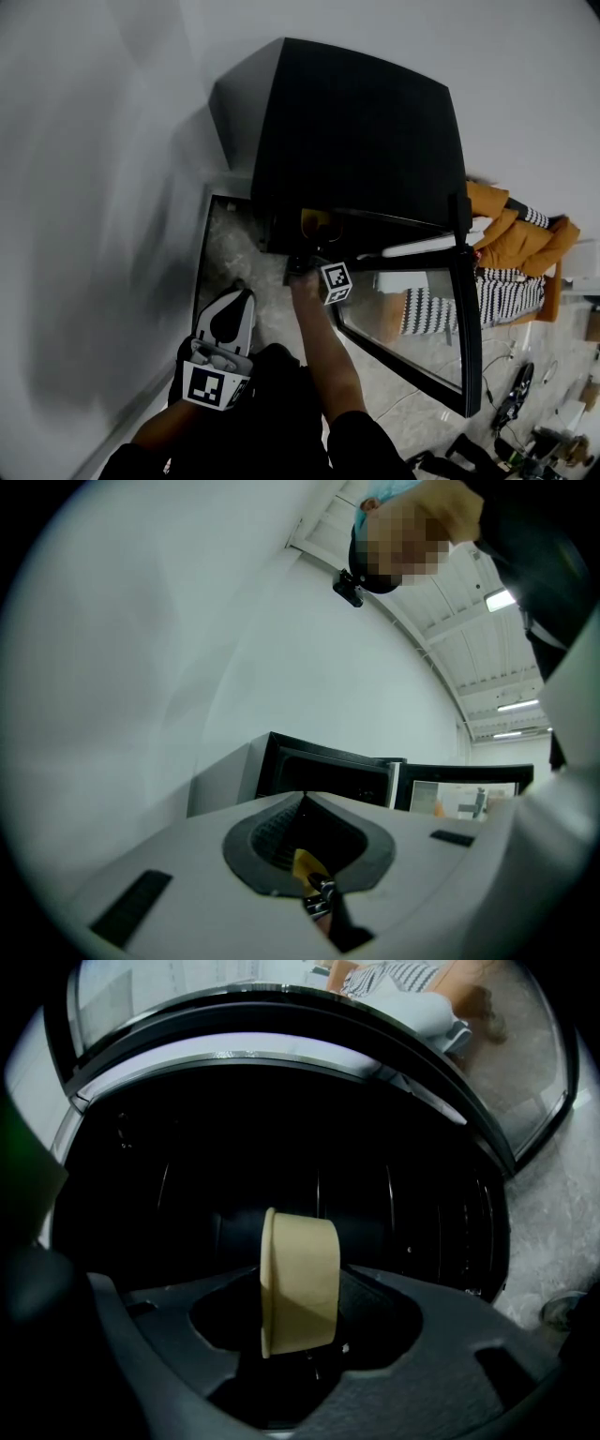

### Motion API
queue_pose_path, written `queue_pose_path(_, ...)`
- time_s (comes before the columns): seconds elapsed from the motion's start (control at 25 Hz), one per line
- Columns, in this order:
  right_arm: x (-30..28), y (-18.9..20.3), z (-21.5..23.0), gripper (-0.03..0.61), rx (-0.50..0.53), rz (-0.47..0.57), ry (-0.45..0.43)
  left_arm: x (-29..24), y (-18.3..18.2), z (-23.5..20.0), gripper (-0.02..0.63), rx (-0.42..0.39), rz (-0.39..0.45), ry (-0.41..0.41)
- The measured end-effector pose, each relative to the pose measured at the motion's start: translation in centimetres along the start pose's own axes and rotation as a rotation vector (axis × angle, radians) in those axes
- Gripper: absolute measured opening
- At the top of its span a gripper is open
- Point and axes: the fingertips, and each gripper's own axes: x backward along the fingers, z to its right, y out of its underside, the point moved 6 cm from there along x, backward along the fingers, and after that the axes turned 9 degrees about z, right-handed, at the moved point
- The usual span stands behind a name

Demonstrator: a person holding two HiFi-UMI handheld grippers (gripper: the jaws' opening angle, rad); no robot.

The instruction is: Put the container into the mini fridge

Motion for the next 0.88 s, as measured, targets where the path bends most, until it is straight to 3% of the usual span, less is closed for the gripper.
queue_pose_path(0.48,-1.7,1.1,-0.2,0.189,-0.001,0.000,-0.009,-1.0,-0.6,-0.8,0.006,-0.008,0.042,0.004)
queue_pose_path(0.88,-3.4,1.7,-0.4,0.196,0.017,-0.011,-0.015,-1.0,-0.2,-2.0,0.006,0.005,0.015,-0.009)
